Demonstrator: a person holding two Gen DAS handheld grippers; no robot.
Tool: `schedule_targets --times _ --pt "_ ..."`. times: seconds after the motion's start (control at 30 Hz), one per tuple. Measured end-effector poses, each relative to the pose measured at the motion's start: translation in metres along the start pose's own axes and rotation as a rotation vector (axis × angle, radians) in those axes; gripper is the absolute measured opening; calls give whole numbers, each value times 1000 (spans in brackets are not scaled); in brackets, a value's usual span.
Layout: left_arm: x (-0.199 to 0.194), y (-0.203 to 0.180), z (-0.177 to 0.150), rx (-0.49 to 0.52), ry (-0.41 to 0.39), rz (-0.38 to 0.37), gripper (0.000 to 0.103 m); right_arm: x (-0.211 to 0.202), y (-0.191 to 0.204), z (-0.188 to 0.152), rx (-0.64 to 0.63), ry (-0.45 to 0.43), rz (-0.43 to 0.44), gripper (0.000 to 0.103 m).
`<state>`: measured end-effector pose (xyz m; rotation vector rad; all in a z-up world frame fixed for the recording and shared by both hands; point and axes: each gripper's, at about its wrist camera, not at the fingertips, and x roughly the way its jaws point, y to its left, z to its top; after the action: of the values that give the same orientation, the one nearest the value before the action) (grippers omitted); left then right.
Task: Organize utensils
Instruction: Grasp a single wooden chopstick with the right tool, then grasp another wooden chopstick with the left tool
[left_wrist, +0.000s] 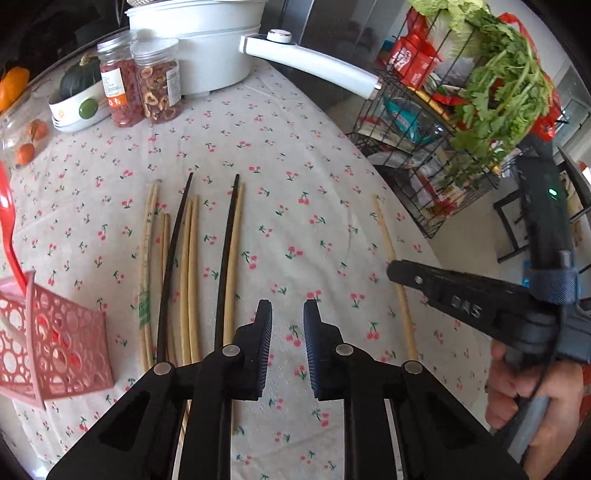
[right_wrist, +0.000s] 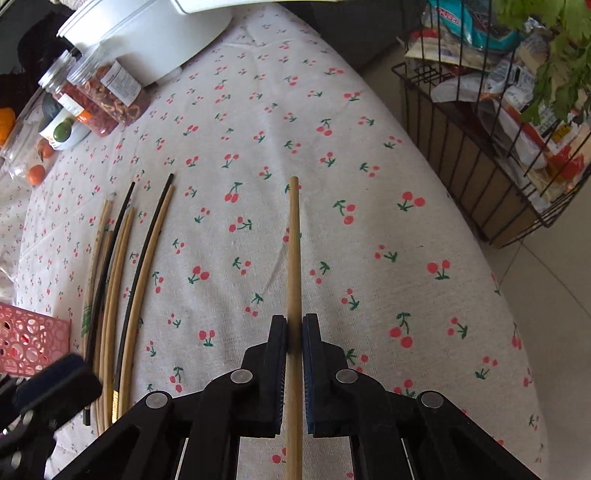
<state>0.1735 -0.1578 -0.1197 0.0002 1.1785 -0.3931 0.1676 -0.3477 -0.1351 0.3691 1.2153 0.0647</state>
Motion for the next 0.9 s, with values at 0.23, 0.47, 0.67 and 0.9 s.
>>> schedule_targets --times 0.23,0.47,0.67,0.9 --pt "49 22 29 -65 83 78 10 4 1 6 -6 5 45 4" --pt "68 24 39 -48 103 164 10 8 1 12 -3 9 72 4" --pt "83 19 48 -26 165 211 10 10 -2 14 7 16 76 4" --pt "74 9 44 2 129 205 6 3 -1 11 8 -6 73 4"
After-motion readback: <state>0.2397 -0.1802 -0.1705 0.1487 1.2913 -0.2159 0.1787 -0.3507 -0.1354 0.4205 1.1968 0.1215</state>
